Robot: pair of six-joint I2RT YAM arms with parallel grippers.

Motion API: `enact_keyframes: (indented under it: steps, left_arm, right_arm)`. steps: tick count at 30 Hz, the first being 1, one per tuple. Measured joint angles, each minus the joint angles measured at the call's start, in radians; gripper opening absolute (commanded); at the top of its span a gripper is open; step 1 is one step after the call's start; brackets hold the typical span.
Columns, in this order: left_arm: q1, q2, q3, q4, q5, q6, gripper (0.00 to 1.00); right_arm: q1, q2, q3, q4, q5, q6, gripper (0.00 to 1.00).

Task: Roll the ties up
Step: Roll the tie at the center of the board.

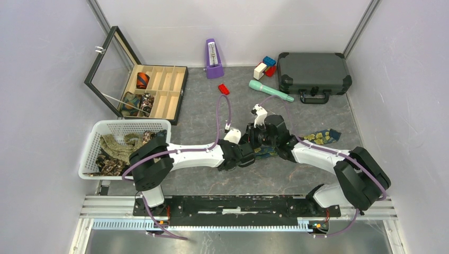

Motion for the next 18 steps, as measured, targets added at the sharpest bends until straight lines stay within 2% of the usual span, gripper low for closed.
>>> enact_keyframes:
  steps: [5,11,18]
  left_arm:
    - [-0.002,-0.026,0.0,0.01,0.023,0.014,0.46]
    - [-0.002,-0.029,-0.003,0.029,0.036,0.029,0.28]
    - [-0.002,-0.056,-0.043,0.052,0.038,0.033,0.21]
  right_arm:
    - [0.013,0.005,0.009,-0.001,-0.001,0.0,0.29]
    - [0.035,0.026,0.038,0.0,0.0,0.0,0.29]
    - [0.073,0.061,0.057,-0.002,0.003,0.0,0.29]
